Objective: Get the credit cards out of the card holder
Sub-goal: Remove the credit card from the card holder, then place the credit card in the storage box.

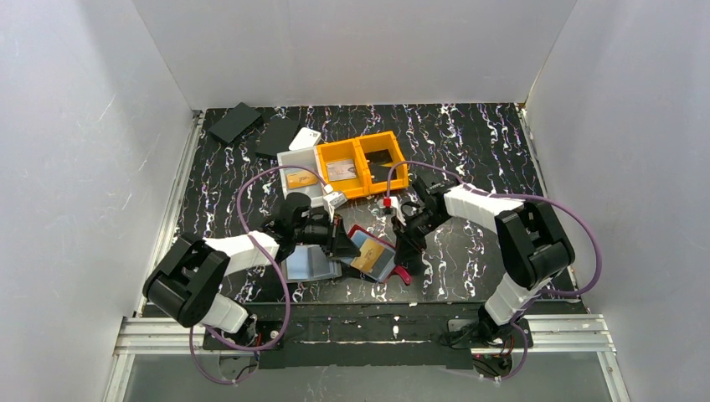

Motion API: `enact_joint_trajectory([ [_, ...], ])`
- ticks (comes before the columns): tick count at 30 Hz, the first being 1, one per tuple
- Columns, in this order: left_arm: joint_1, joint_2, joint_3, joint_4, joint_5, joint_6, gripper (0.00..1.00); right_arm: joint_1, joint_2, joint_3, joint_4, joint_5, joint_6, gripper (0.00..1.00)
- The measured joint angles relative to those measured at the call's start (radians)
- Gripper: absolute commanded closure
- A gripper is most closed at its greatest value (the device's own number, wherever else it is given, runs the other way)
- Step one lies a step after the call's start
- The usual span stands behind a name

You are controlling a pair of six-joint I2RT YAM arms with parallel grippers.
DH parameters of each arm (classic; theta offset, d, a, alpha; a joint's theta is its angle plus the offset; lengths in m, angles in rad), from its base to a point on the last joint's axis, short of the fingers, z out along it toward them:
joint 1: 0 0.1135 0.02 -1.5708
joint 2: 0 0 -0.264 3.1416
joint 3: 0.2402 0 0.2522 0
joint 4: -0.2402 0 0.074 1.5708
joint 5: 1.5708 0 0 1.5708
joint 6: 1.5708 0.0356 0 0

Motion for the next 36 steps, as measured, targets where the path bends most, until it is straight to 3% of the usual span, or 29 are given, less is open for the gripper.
enact_joint_trajectory([
  [21, 0.03, -0.14, -0.05, -0.026, -0.042, -0.108, 1.0, -0.079, 0.061, 0.026, -0.063, 0.021, 0.048, 0.96],
  [26, 0.03, -0.143, -0.051, -0.03, -0.05, -0.126, 1.0, -0.103, 0.064, 0.035, -0.077, 0.033, 0.066, 0.54],
  [29, 0.03, -0.153, -0.051, -0.031, -0.04, -0.142, 1.0, -0.14, 0.062, 0.036, -0.069, 0.084, 0.06, 0.35],
  [32, 0.029, -0.16, -0.051, -0.031, -0.025, -0.156, 1.0, -0.182, 0.04, 0.036, -0.066, 0.114, 0.044, 0.21],
  [36, 0.009, -0.16, -0.051, -0.034, -0.015, -0.163, 1.0, -0.219, -0.042, 0.036, -0.068, 0.111, 0.011, 0.13],
])
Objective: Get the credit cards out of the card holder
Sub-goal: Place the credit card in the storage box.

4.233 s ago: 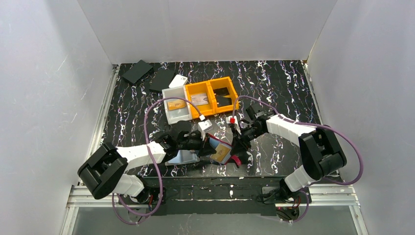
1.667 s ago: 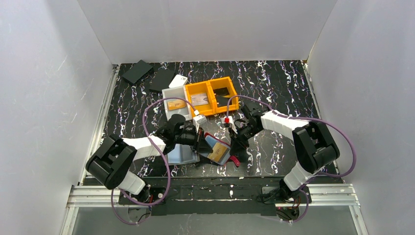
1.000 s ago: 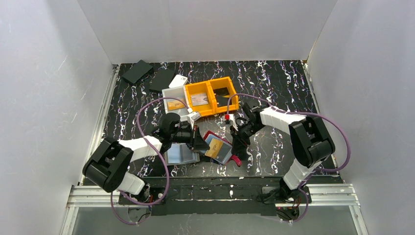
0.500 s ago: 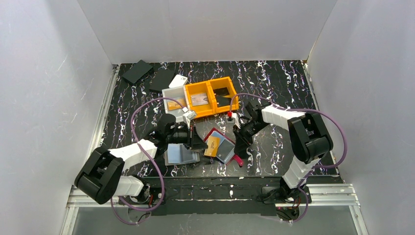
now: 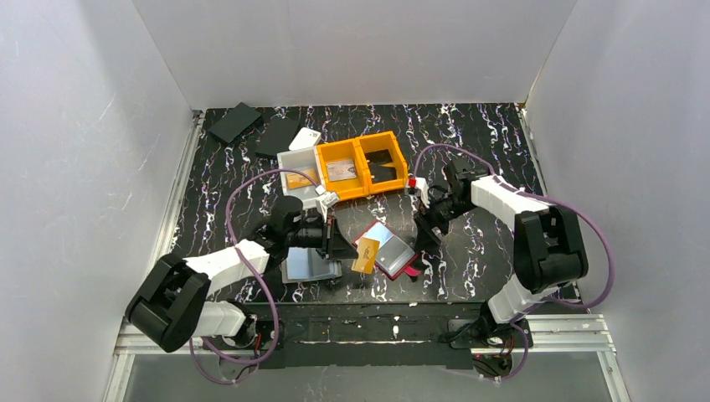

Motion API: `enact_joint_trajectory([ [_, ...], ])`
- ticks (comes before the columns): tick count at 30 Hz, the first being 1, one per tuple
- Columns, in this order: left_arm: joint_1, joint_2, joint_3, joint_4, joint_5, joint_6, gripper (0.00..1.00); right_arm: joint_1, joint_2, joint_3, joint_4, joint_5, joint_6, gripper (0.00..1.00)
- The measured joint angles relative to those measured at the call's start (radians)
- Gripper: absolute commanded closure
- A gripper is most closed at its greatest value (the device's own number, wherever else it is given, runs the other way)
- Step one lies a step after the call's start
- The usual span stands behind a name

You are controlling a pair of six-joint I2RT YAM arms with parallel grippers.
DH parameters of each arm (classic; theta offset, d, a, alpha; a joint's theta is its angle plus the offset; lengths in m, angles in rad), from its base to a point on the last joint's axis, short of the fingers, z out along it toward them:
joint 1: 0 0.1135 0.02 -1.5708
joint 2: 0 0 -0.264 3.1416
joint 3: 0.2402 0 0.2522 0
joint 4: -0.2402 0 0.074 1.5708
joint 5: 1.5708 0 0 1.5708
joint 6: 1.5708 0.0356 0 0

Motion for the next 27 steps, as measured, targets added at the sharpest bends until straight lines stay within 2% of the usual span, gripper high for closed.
enact_joint_trajectory([
  [6, -0.099, 0.011, 0.061, -0.08, -0.007, 0.037, 1.0, -0.001, -0.058, 0.0, -0.101, -0.165, -0.17, 0.02],
  [11, -0.174, 0.055, 0.208, -0.2, -0.026, 0.124, 1.0, 0.024, -0.05, 0.001, -0.264, -0.304, -0.363, 0.03],
  [16, -0.194, 0.094, 0.303, -0.335, -0.045, 0.209, 1.0, 0.098, 0.015, 0.018, -0.393, -0.354, -0.494, 0.06],
  [18, -0.201, 0.117, 0.344, -0.396, -0.053, 0.242, 1.0, 0.122, 0.026, 0.023, -0.423, -0.365, -0.522, 0.16],
  [22, -0.214, 0.148, 0.389, -0.475, -0.06, 0.288, 1.0, 0.136, 0.029, 0.033, -0.447, -0.378, -0.531, 0.47],
  [27, -0.225, 0.167, 0.415, -0.523, -0.062, 0.313, 1.0, 0.137, 0.029, 0.042, -0.419, -0.388, -0.459, 0.91],
])
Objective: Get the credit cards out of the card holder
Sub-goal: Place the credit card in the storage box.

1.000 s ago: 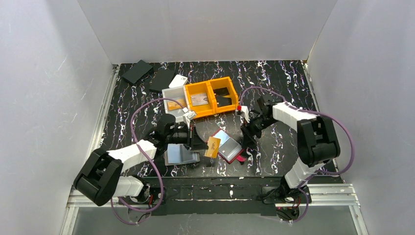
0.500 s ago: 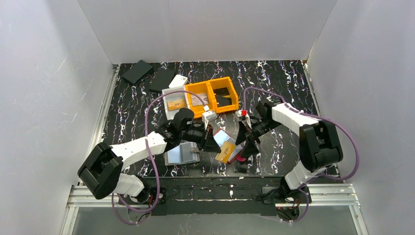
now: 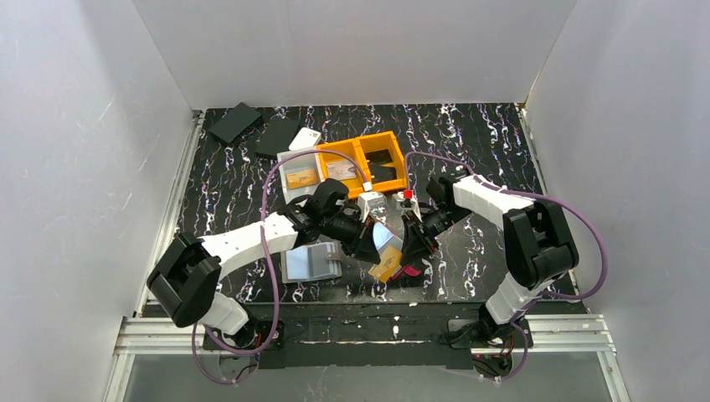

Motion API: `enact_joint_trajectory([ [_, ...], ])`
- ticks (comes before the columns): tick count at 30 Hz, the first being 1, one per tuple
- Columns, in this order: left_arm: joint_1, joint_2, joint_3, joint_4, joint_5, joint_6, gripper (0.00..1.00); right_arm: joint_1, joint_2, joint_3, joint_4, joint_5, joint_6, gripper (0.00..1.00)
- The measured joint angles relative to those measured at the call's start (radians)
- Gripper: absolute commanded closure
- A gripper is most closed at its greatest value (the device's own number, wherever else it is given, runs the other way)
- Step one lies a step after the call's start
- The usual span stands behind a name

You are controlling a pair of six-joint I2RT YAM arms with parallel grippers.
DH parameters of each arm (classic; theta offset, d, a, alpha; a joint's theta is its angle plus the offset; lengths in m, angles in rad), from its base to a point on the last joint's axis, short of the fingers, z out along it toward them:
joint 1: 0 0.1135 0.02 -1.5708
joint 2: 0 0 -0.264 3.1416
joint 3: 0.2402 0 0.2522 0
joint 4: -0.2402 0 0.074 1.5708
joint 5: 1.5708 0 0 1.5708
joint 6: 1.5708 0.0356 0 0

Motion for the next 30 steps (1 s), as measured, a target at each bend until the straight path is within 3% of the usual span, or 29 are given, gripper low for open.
enact_joint_trajectory([
  [1, -0.002, 0.004, 0.005, -0.004, 0.0, 0.002, 1.0, 0.0, 0.0, 0.0, 0.014, 0.0, 0.026, 0.99],
  [4, -0.007, 0.01, 0.014, -0.012, -0.003, 0.005, 1.0, 0.0, 0.0, 0.0, 0.06, 0.006, 0.097, 0.99],
  [6, -0.008, 0.01, 0.017, -0.018, -0.011, 0.005, 0.85, 0.0, 0.0, 0.0, 0.079, 0.01, 0.13, 0.99],
  [11, -0.01, -0.001, 0.005, 0.01, -0.03, -0.021, 0.37, 0.0, 0.0, 0.0, 0.101, 0.014, 0.155, 0.99],
  [13, -0.003, -0.033, -0.035, 0.061, -0.035, -0.049, 0.31, 0.0, 0.0, 0.0, 0.1, 0.014, 0.154, 0.99],
  [18, 0.027, -0.159, -0.192, 0.242, -0.042, -0.165, 0.31, 0.0, 0.0, 0.001, 0.095, 0.009, 0.143, 0.99],
  [23, 0.033, -0.172, -0.274, 0.41, -0.052, -0.265, 0.36, 0.0, 0.0, 0.001, 0.092, -0.009, 0.135, 0.99],
  [30, 0.033, -0.14, -0.307, 0.573, -0.061, -0.364, 0.53, -0.008, 0.0, 0.001, 0.092, -0.041, 0.143, 0.99],
])
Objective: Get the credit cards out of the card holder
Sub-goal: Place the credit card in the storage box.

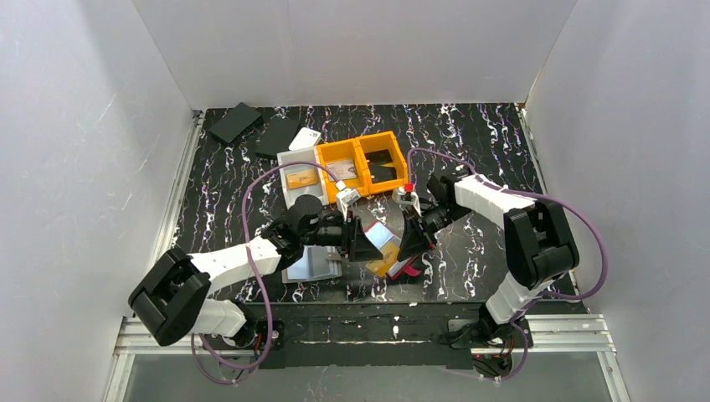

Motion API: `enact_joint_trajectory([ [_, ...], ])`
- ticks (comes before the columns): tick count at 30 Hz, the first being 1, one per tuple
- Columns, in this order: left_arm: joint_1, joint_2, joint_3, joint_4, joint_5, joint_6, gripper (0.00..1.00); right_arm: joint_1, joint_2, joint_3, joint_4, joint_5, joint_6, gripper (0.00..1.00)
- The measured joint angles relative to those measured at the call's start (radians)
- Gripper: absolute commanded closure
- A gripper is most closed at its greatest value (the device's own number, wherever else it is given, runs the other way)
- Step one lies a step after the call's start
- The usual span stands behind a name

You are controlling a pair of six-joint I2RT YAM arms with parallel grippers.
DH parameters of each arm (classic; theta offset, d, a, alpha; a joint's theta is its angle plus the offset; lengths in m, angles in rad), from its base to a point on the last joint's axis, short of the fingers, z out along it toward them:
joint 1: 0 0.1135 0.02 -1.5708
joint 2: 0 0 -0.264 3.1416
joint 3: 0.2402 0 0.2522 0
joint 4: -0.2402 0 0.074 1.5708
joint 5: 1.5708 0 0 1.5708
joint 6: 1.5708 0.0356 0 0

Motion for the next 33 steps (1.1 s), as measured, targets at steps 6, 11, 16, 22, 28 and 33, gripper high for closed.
enact_joint_trajectory([
  [6, 0.0, 0.043, 0.0, 0.082, 0.01, -0.053, 0.73, -0.027, 0.0, 0.0, 0.013, -0.032, 0.046, 0.99],
  [11, 0.002, 0.08, 0.0, 0.124, 0.026, -0.081, 0.94, -0.038, -0.006, -0.002, 0.046, -0.048, 0.099, 0.99],
  [16, 0.005, 0.097, 0.0, 0.14, 0.037, -0.087, 1.0, -0.04, -0.023, -0.017, 0.069, -0.053, 0.146, 0.64],
  [22, 0.037, 0.042, 0.012, -0.005, 0.049, 0.005, 1.0, -0.056, -0.05, -0.017, 0.093, -0.024, 0.157, 0.02],
  [28, 0.082, -0.104, 0.267, -0.637, -0.094, 0.4, 1.0, -0.168, -0.166, -0.024, 0.138, 0.034, 0.176, 0.02],
  [33, 0.101, -0.161, 0.502, -1.048, -0.29, 0.798, 1.0, -0.209, -0.278, -0.074, 0.251, 0.07, 0.267, 0.02],
])
